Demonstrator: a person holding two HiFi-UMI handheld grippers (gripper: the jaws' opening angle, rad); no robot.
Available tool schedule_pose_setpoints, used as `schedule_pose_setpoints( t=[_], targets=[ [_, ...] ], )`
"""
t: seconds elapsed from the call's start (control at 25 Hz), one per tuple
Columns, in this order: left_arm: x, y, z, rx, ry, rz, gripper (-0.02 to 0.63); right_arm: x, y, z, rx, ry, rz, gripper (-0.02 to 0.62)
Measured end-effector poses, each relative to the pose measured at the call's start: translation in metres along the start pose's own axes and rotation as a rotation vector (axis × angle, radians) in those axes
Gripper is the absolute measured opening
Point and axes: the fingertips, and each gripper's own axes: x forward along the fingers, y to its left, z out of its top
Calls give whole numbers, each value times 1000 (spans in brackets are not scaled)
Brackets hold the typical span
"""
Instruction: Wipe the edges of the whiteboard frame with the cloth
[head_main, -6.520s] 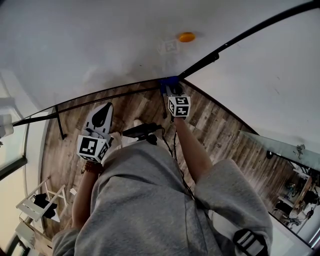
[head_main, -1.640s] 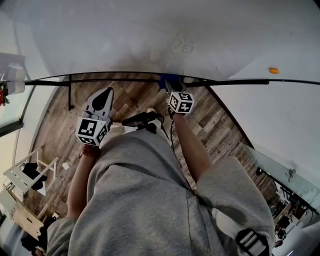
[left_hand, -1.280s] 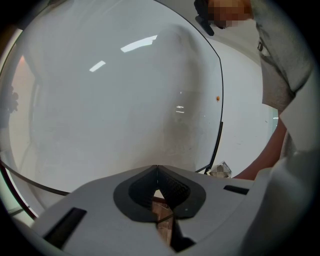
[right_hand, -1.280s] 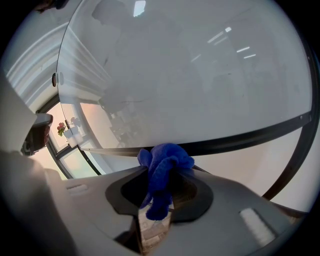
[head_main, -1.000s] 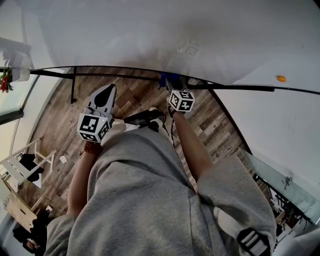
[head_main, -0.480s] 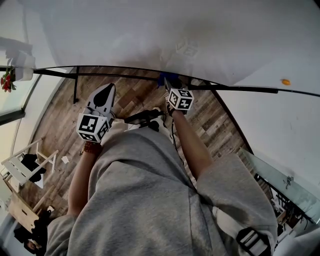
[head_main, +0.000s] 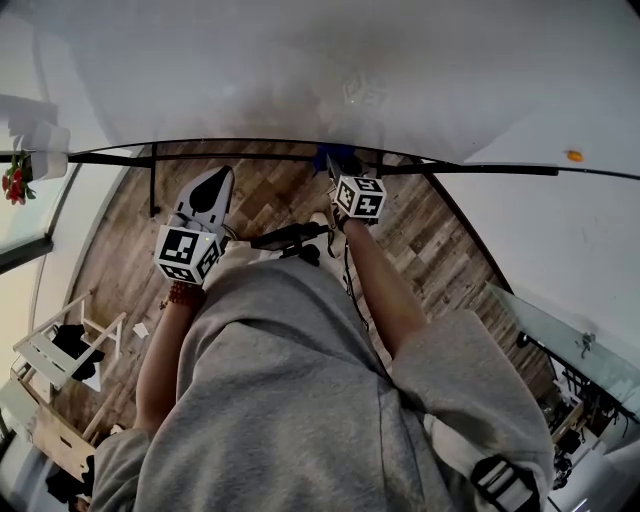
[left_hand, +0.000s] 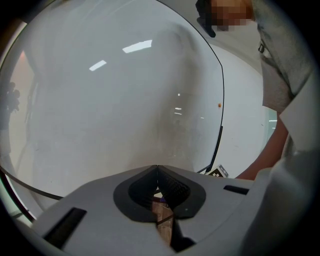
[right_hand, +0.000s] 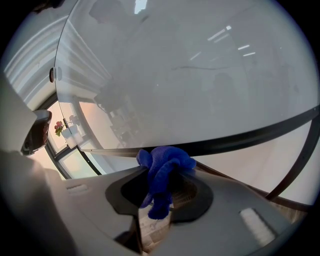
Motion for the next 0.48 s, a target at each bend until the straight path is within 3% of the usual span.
schedule_pose_setpoints(
  t=[0.48],
  targets=[
    [-18, 28, 0, 11, 19, -84, 9, 7, 18, -2, 38, -19, -92, 110]
  ],
)
